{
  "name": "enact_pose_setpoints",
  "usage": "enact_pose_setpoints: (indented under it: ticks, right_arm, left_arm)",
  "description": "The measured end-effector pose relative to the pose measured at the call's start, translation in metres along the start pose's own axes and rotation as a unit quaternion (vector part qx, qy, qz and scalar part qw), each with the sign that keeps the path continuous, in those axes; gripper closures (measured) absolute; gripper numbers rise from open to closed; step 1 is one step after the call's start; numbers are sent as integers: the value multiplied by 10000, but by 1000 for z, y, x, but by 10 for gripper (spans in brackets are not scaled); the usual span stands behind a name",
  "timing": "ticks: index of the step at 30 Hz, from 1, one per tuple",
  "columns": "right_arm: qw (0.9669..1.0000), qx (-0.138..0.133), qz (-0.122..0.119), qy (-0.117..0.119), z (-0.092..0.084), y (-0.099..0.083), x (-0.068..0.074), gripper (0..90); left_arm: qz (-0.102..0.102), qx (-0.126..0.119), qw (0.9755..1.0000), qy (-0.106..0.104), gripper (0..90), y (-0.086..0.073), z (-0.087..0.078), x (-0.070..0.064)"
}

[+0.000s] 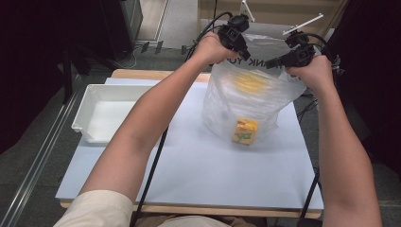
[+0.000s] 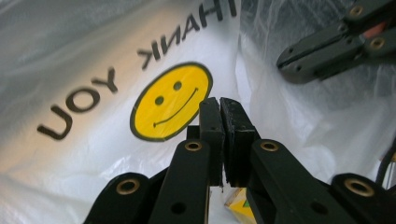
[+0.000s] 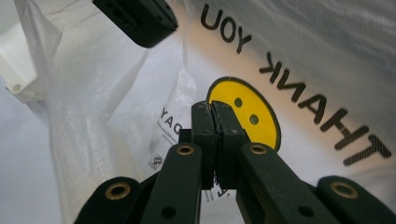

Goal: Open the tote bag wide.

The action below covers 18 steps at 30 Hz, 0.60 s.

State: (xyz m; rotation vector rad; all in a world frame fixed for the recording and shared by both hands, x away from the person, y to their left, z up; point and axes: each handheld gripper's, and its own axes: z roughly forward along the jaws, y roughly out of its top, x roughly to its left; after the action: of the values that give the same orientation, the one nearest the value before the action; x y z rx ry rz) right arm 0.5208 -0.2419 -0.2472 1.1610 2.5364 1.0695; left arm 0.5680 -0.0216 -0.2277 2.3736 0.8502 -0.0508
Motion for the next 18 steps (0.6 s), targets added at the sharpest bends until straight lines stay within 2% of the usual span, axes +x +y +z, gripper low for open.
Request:
enact_pose_setpoints:
  ticks: [3,6,7,12,16,18]
  right_arm:
    - [9999,103,-63,-37,-2,-7,6,900]
    - [9998,169,-56,-68,-2,-10,10,900]
    - [9995,256,-125,-96,0,-14,12,900]
    - [9994,336,-65,-86,-1,-21,16,900]
    - [9991,413,-68,-74,-3,-29,21,900]
    - [9989,463,13,-44,-5,-34,25,900]
  left_arm:
    - [69,63,10000,0,887,-13,1,-3]
    - [73,129,9999,-22,886,-19,2,-5]
    - [94,148,9998,-10,886,-21,2,-6]
    - [173,93,9997,-152,883,-32,-2,-15]
    - [216,150,9994,-239,878,-40,-3,-20]
    - [262,197,9991,-278,878,-47,-3,-23]
